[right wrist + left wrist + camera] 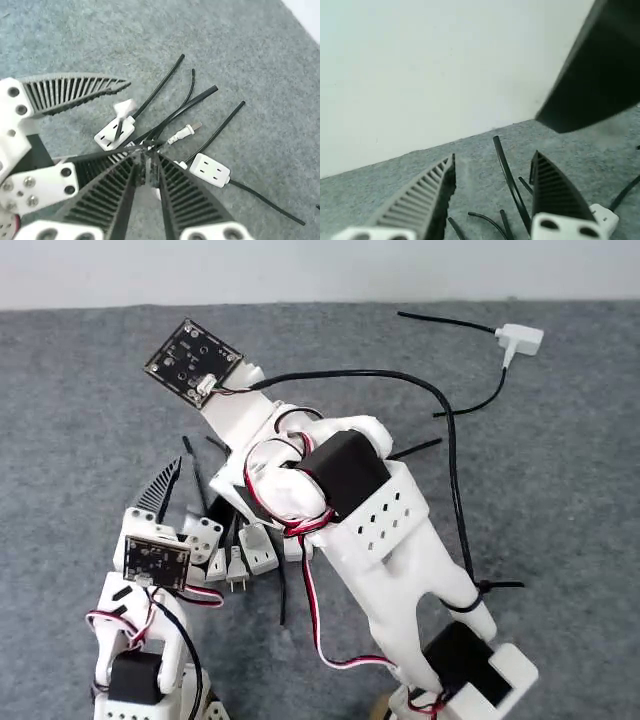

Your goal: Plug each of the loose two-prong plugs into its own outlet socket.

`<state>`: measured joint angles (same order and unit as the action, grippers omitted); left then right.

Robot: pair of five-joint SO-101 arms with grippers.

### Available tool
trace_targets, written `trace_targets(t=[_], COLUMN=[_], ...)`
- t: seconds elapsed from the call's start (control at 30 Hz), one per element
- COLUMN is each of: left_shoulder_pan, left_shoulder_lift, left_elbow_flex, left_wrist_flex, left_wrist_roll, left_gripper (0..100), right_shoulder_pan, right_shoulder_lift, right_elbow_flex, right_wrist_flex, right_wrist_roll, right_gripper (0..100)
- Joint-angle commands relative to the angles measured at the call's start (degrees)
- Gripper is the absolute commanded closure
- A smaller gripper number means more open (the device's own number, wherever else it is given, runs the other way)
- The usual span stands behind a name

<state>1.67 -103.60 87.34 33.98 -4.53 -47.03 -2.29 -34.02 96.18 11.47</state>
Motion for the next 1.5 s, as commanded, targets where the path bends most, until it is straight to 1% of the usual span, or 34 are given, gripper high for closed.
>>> trace_targets(t=[0.0, 0.17, 0.23, 0.3, 0.37, 0.4, 0.5, 0.6, 0.7, 0.8, 0.9, 1.0, 1.1, 1.17, 1.33, 1.47], left_shoulder_pan=[-0.7, -0.8, -1.0, -1.7, -2.4, -4.0, -10.9, -20.0, -31.3, -41.6, -49.4, -54.6, -57.9, -59.6, -60.2, -60.3], left_shoulder_lift=[-0.6, -0.6, -0.6, -0.4, -0.3, -0.3, -0.1, -0.1, -0.2, -0.2, -0.3, -0.3, -0.3, -0.3, -0.2, -0.2], left_elbow_flex=[-0.5, -0.3, 0.0, 0.7, 0.8, 0.5, -2.3, -5.4, -8.9, -13.7, -18.3, -22.3, -25.5, -27.9, -34.4, -35.5], left_wrist_flex=[-2.0, -0.4, -0.3, -0.7, -1.7, -1.8, -0.3, 5.2, 11.3, 16.9, 21.3, 25.1, 28.1, 30.2, 36.1, 36.7], left_wrist_roll=[-0.5, -0.8, -1.1, -3.4, -5.0, -5.0, -4.6, -4.8, -6.6, -9.0, -10.5, -11.0, -11.0, -10.9, -9.9, -9.1], left_gripper=[76, 76, 76, 76, 76, 76, 76, 76, 76, 76, 76, 74, 70, 70, 70, 70], right_shoulder_pan=[-0.1, 0.0, 0.0, 0.0, -0.1, -0.1, -0.3, -0.4, -1.0, -3.9, -7.8, -10.9, -12.2, -12.7, -12.4, -12.3], right_shoulder_lift=[-2.8, -2.5, -1.5, 1.0, 5.1, 7.4, 14.5, 20.5, 25.3, 28.8, 31.9, 32.9, 32.7, 33.4, 35.5, 37.0], right_elbow_flex=[-2.9, -2.6, -2.6, -2.6, -2.6, -2.6, -2.6, -2.6, -3.0, -3.0, -3.0, -3.1, -3.1, -3.1, -3.2, -3.2], right_wrist_flex=[2.2, 2.3, 2.3, 2.3, 2.2, 2.4, 4.4, 5.0, 2.7, -0.3, -3.0, -6.2, -9.6, -10.6, -12.2, -13.3], right_wrist_roll=[-1.1, -1.7, -3.3, -5.5, -8.8, -10.5, -12.6, -12.3, -11.2, -10.0, -10.0, -9.8, -9.1, -6.5, -1.6, 1.2], right_gripper=[99.1, 99.1, 99.1, 99.1, 99.1, 99.1, 99.1, 99.0, 98.5, 91.7, 84.0, 85.0, 86.6, 86.5, 86.5, 86.5])
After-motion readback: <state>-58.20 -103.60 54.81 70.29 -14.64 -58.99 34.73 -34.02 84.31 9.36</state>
